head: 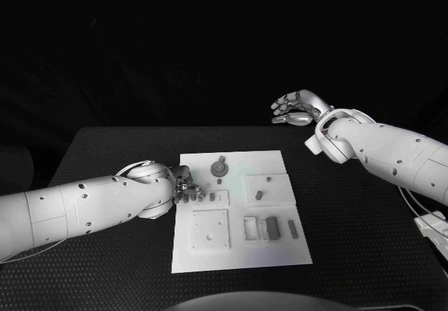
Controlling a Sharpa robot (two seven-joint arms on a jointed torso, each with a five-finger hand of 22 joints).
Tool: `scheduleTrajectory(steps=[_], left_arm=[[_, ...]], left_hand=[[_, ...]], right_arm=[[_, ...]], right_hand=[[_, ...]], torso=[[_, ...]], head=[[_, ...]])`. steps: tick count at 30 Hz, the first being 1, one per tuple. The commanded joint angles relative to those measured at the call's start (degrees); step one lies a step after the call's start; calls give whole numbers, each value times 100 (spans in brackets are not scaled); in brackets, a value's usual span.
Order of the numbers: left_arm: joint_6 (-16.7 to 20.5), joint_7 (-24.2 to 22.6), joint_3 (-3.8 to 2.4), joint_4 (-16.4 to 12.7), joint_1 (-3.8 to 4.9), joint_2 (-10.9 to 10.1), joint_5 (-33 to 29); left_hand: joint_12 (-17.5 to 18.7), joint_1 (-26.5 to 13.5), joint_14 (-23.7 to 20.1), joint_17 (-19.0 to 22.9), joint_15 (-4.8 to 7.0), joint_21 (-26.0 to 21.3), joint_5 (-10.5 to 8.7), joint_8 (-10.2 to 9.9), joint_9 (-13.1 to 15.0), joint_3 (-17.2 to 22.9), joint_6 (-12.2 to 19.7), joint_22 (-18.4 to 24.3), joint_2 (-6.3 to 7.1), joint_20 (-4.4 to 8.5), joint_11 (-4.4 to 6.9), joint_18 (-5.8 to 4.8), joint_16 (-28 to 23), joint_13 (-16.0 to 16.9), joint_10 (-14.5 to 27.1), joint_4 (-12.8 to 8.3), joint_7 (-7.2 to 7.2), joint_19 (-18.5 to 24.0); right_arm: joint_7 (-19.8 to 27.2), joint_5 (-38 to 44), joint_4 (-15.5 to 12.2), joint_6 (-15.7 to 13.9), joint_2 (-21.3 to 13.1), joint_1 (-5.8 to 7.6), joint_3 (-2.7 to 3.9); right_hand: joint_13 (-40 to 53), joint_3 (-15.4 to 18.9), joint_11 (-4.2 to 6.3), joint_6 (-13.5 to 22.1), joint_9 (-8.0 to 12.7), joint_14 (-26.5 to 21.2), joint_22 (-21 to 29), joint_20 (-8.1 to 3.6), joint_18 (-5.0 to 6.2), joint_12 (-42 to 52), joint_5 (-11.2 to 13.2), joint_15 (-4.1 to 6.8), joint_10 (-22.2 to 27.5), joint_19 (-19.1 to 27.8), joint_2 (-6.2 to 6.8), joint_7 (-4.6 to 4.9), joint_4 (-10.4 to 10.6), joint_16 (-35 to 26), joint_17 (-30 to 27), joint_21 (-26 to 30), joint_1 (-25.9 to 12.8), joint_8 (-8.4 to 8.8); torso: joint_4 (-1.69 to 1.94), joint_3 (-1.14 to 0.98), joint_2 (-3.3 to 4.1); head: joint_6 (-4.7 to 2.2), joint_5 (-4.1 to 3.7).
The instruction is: Assemble the parts on the task board
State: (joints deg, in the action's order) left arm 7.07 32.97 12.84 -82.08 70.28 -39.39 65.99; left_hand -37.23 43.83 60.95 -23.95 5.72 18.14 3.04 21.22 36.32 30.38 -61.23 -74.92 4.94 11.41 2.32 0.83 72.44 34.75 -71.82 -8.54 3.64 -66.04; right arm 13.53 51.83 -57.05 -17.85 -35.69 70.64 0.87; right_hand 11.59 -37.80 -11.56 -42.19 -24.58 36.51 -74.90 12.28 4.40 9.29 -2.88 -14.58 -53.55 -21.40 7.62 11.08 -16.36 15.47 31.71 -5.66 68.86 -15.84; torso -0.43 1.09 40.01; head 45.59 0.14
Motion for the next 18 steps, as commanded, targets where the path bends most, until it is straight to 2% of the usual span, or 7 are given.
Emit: scheduleTrajectory(steps=[1, 4, 9, 11, 12, 14, 18], left_arm=[[494, -196, -167, -10, 14, 11, -572], [836, -291, -263, 8, 37, 31, -599], [1329, -718, -296, 91, 70, 133, -622], [1505, -989, -297, 165, 70, 198, -623], [1597, -1137, -297, 217, 69, 236, -603], [1690, -1421, -296, 365, 69, 337, -477], [1691, -1944, -284, 727, 55, 613, 38]], left_hand=[[79, 74, -128, 44, -18, -73, -17, -92, -46, -29, 193, -65, 93, -27, -83, -83, -79, -35, 120, -10, 96, 106], [76, 132, -121, 64, -18, -85, -18, -132, -61, -17, 295, -57, 164, -31, -107, -74, -85, -36, 114, -19, 129, 85], [220, 254, -308, 157, -98, -244, -21, -202, -69, 21, 598, 20, 409, -117, -247, -83, -212, -97, 390, -29, 268, 241], [373, 340, -512, 237, -197, -391, -19, -216, -63, 58, 733, 89, 466, -212, -334, -83, -364, -174, 634, -69, 345, 430], [457, 455, -597, 287, -275, -477, -23, -203, -50, 92, 791, 137, 473, -281, -381, -83, -453, -231, 732, -131, 381, 516], [596, 745, -701, 337, -349, -575, -19, -201, -45, 166, 888, 187, 469, -354, -451, -83, -545, -320, 904, -303, 433, 616], [894, 1344, -838, 430, -483, -748, 0, -127, -29, 289, 907, 289, 343, -481, -581, -83, -730, -533, 1121, -682, 449, 752]], right_arm=[[59, 15, 10, 62, 4, -6, 2], [53, 15, 16, 55, 3, -8, 2], [53, 15, 19, 56, 13, -9, 2], [53, 15, 22, 59, 17, -9, 2], [53, 15, 24, 61, 22, -9, 2], [52, 15, 25, 63, 25, -9, 2], [53, 15, 27, 65, 48, -10, 2]], right_hand=[[-9, 21, 0, 48, 9, -33, -155, -2, -109, 35, 4, 2, 52, 48, 14, 215, 7, -17, -7, -34, -44, -22], [-10, 19, 1, 49, 10, -34, -155, -5, -109, 35, 4, 2, 52, 49, 15, 214, 3, -16, -7, -36, -39, -23], [-12, 15, 1, 50, 10, -35, -155, -7, -110, 37, 4, 3, 53, 52, 18, 213, -3, -16, -7, -38, -29, -25], [-13, 15, 1, 50, 10, -35, -155, -7, -110, 37, 4, 3, 53, 52, 18, 213, -3, -15, -7, -38, -29, -26], [-13, 15, 1, 50, 10, -35, -155, -7, -111, 37, 4, 3, 53, 52, 18, 213, -3, -15, -7, -39, -29, -26], [-13, 15, 1, 50, 10, -35, -155, -7, -111, 37, 4, 3, 53, 52, 17, 214, -3, -15, -7, -39, -29, -26], [-14, 15, 1, 50, 10, -34, -155, -7, -111, 38, 4, 3, 53, 53, 16, 214, -2, -14, -7, -40, -29, -27]], torso=[[-3, 3, 0], [-2, 3, -3], [-5, -7, 4], [-7, -3, 8], [-7, -2, 7], [-6, -1, 7], [1, -8, 4]], head=[[-28, -28], [-47, -45], [-81, -67], [-85, -72], [-86, -72], [-92, -68], [-114, -58]])
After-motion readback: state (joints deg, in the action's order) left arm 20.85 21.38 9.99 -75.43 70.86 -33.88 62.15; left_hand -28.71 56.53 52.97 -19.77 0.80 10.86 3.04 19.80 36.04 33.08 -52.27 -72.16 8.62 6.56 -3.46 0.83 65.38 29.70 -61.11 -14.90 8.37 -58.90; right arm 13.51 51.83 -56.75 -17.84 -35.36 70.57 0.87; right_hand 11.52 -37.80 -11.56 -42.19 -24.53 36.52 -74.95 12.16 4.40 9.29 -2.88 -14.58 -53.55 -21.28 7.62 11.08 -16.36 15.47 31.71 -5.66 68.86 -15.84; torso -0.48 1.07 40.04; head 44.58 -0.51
